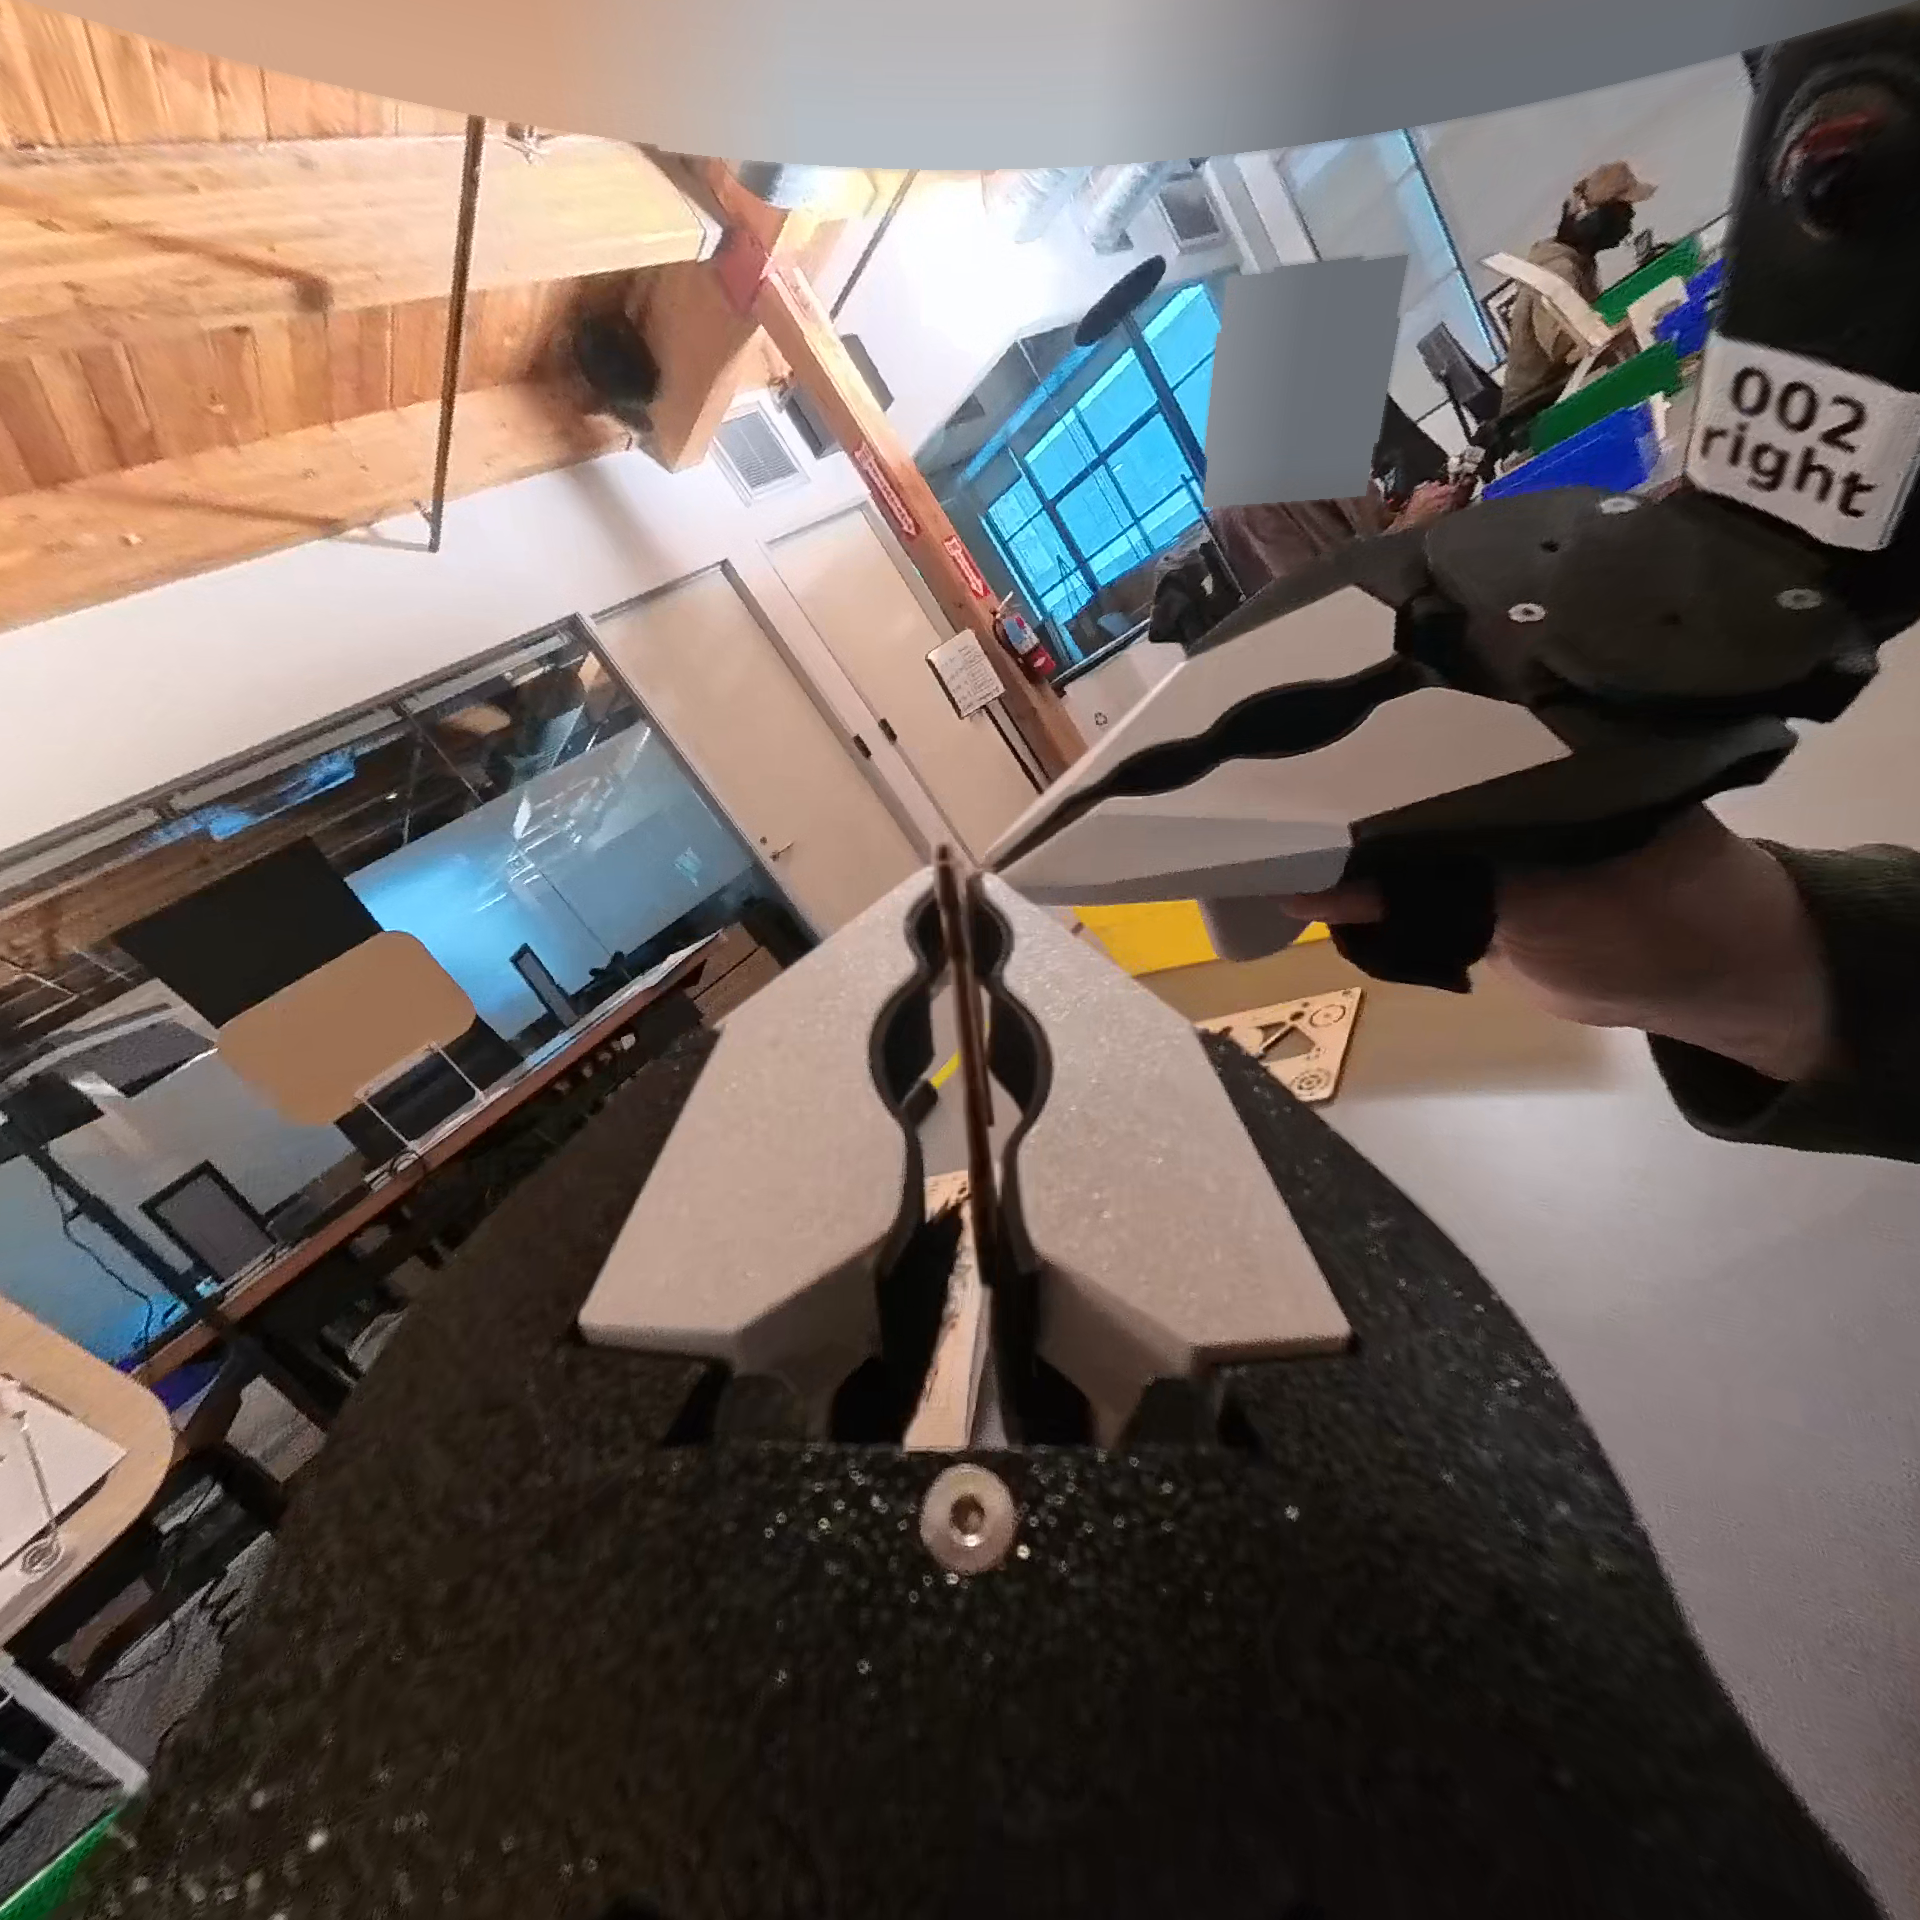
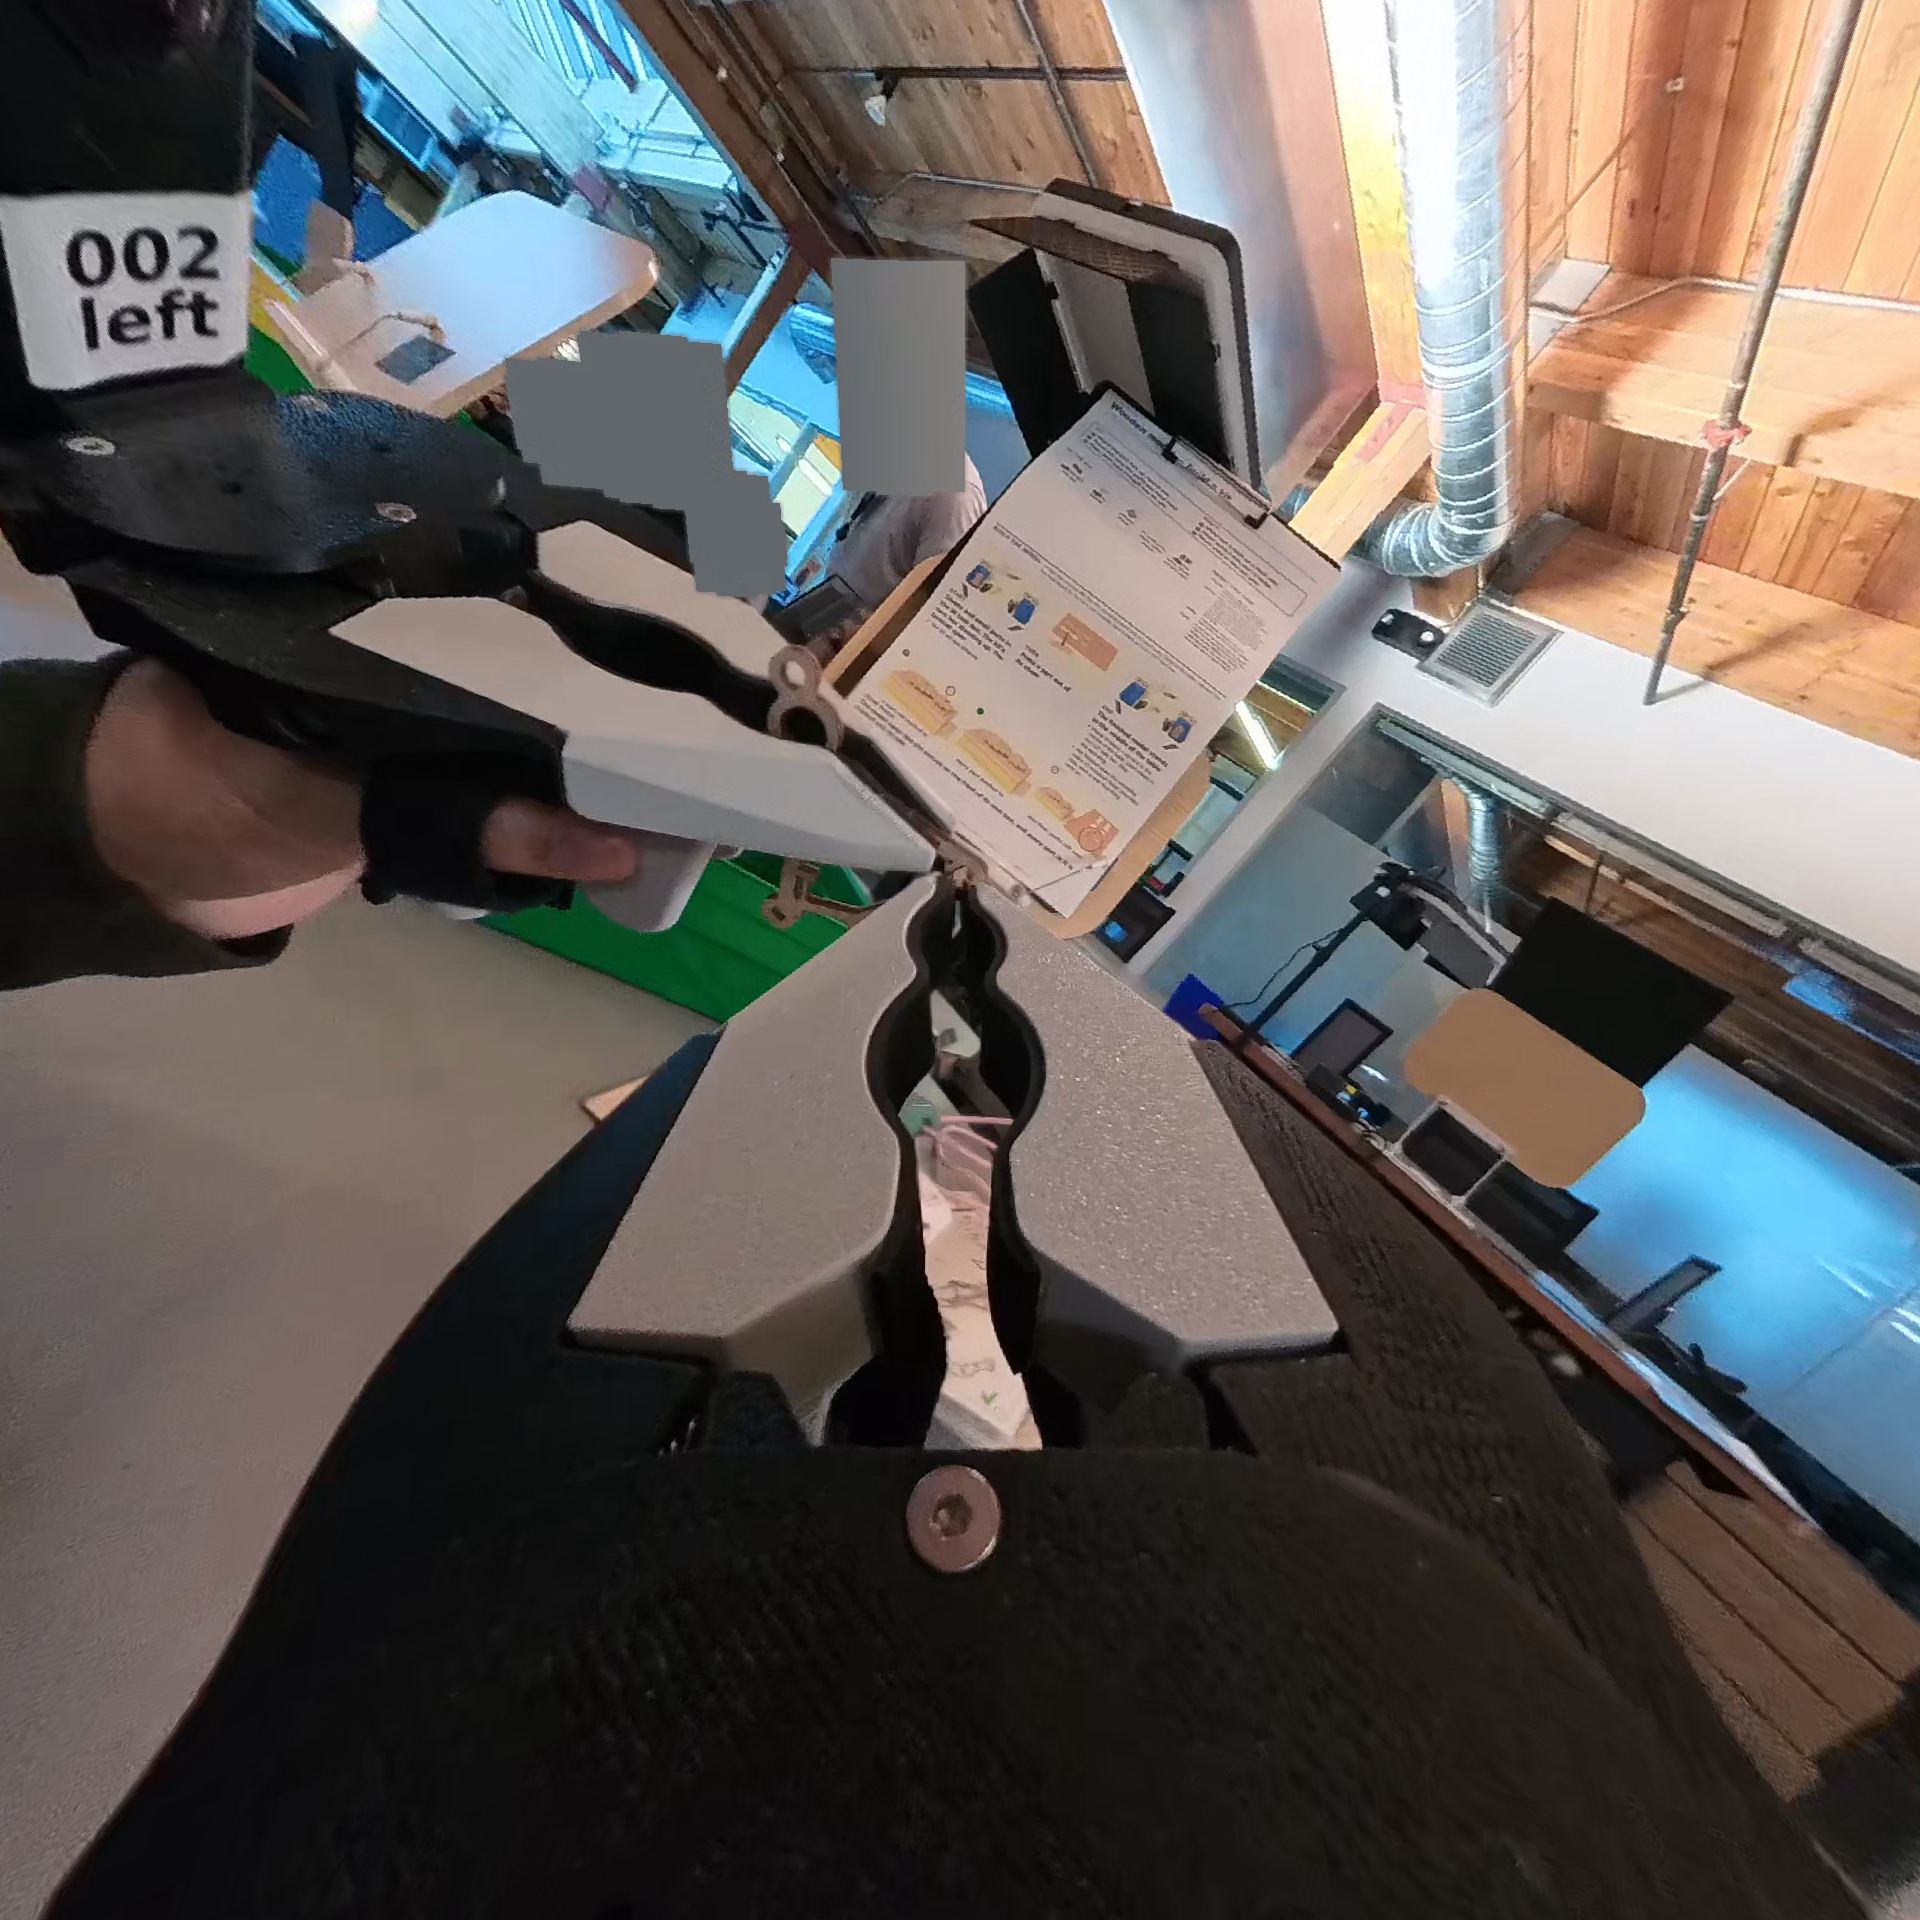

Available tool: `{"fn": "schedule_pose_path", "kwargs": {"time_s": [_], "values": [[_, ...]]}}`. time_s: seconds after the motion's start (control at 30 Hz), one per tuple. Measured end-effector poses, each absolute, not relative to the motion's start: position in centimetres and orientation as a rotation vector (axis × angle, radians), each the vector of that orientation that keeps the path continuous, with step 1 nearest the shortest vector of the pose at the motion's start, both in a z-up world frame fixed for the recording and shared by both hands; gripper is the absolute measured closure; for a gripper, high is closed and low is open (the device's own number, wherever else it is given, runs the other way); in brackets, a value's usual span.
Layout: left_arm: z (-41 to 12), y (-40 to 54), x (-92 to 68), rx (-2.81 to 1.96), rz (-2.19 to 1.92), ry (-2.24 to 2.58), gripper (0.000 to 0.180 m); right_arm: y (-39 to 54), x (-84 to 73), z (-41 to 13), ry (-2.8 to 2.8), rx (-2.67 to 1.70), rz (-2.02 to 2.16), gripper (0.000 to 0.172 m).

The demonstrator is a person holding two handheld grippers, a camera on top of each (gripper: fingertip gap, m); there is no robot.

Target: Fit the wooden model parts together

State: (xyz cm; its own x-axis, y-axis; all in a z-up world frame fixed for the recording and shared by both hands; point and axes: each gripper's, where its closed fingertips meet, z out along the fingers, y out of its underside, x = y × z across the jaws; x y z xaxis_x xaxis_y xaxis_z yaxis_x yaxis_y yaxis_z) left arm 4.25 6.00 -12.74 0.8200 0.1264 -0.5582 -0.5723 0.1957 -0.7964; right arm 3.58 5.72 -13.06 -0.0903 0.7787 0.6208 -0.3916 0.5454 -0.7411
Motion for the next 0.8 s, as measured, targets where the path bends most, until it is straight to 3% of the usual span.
{"fn": "schedule_pose_path", "kwargs": {"time_s": [0.8], "values": [[-11.3,4.9,4.7,-1.095,0.656,0.369,0.18,4.8,4.3,-11.4,-1.273,-0.507,1.632,0.168]]}}
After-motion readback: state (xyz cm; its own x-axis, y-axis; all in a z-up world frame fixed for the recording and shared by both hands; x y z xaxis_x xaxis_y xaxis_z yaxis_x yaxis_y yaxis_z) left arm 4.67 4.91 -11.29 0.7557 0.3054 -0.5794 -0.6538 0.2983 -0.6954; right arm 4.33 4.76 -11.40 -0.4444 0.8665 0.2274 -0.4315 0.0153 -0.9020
